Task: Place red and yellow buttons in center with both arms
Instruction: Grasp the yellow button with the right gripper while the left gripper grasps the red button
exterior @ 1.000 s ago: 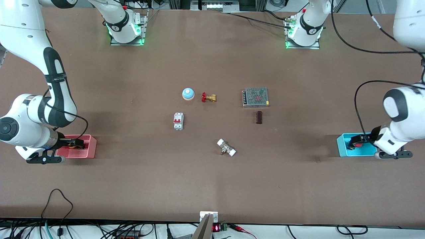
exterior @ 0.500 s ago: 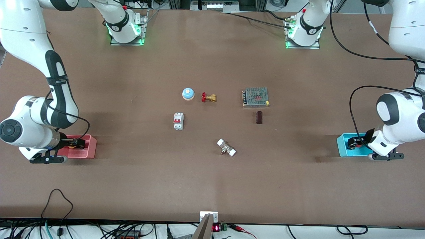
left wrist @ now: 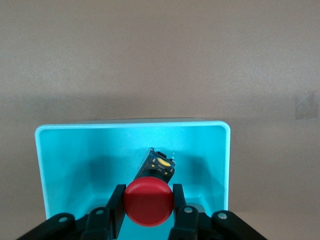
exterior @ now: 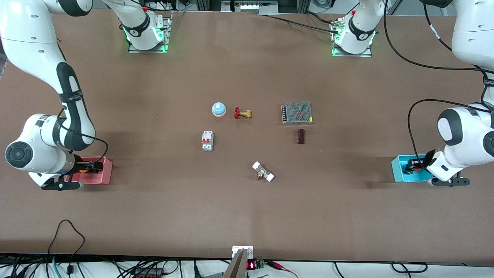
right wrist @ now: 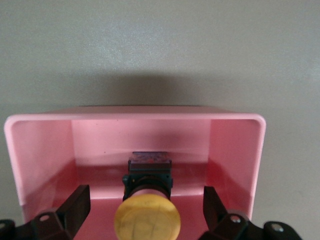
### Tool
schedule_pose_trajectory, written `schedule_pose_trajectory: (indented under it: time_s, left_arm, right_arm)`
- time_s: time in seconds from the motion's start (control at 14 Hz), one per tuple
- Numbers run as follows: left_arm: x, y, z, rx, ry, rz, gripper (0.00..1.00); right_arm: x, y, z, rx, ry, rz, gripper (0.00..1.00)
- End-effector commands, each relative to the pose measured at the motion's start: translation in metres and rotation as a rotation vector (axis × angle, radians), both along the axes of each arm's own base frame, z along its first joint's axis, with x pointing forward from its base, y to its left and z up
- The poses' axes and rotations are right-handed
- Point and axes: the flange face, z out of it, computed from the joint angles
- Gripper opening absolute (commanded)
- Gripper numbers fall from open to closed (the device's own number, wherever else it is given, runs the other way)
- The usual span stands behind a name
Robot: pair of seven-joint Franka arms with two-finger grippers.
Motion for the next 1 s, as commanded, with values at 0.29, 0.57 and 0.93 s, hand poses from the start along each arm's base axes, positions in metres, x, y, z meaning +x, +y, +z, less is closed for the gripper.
schedule_pose_trajectory:
  time_s: [0.29,0.57,0.93]
  left_arm:
    - [-0.005,-0.014,0.092,0.031,0.005,-0.046,0.21]
    - [-0.003,-0.051,0.107,0.049,0.024,-0.083,0.22]
    - [0.006,-0.139,0.066,0.029,0.057,-0.032,0.23]
  right_arm:
    - [0.004,-0.003,-0.002,0.014,-0.007,0.044,0.51]
    - [0.009,-0.003,0.009,0.012,-0.014,0.062,0.12]
    - [0.008,0.000,0.060,0.021,-0.012,0.072,0.05]
